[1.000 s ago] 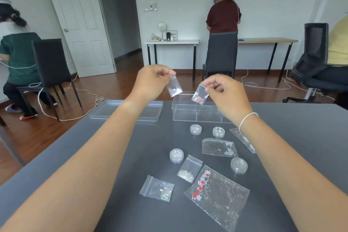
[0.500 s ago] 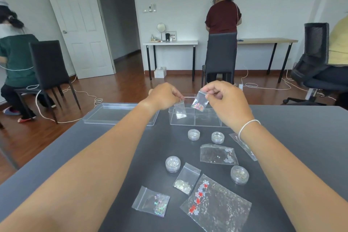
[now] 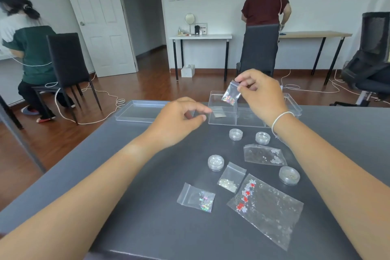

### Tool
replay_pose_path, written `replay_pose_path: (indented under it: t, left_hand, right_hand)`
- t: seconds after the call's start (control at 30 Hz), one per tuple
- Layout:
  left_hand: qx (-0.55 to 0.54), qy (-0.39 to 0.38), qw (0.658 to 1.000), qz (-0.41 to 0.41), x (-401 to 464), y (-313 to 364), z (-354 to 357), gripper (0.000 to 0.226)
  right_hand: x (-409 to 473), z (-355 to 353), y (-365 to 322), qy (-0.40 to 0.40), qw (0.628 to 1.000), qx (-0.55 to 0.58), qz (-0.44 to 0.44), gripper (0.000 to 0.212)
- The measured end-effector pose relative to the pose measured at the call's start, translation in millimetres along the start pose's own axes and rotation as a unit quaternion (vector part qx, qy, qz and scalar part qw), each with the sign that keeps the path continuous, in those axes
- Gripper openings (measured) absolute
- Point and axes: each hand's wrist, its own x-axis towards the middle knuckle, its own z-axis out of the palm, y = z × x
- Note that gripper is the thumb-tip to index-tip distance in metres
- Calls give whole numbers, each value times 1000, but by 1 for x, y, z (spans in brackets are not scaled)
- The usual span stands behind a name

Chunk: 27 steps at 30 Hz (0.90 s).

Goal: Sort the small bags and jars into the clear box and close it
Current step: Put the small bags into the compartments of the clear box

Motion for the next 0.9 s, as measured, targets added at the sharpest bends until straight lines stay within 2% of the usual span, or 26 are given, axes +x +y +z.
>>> replay_pose_path:
  t: [0.17,0.37,0.53,0.73,0.9]
  left_hand:
    - [-42,-87,995,-8,-40,1,-16,16]
    - [-51,-182,982,-19,-63,-5,-20,23]
    - [1,-271,962,-29,-65,-3,-22,33]
    - [21,-314,948,-40,-67,-3,-22,35]
    - [24,-322,946,-35,-68,-2,-21,33]
  right_hand:
    - [12,15,-3,-6,999,-28,29,21]
    - [26,27,-2,-39,992,-101,66,25]
    - [31,36,4,-100,977,-173,75,23]
    - [25,39,10,-141,965,-215,52,29]
    - [9,24,5,-121,967,-222,-33,25]
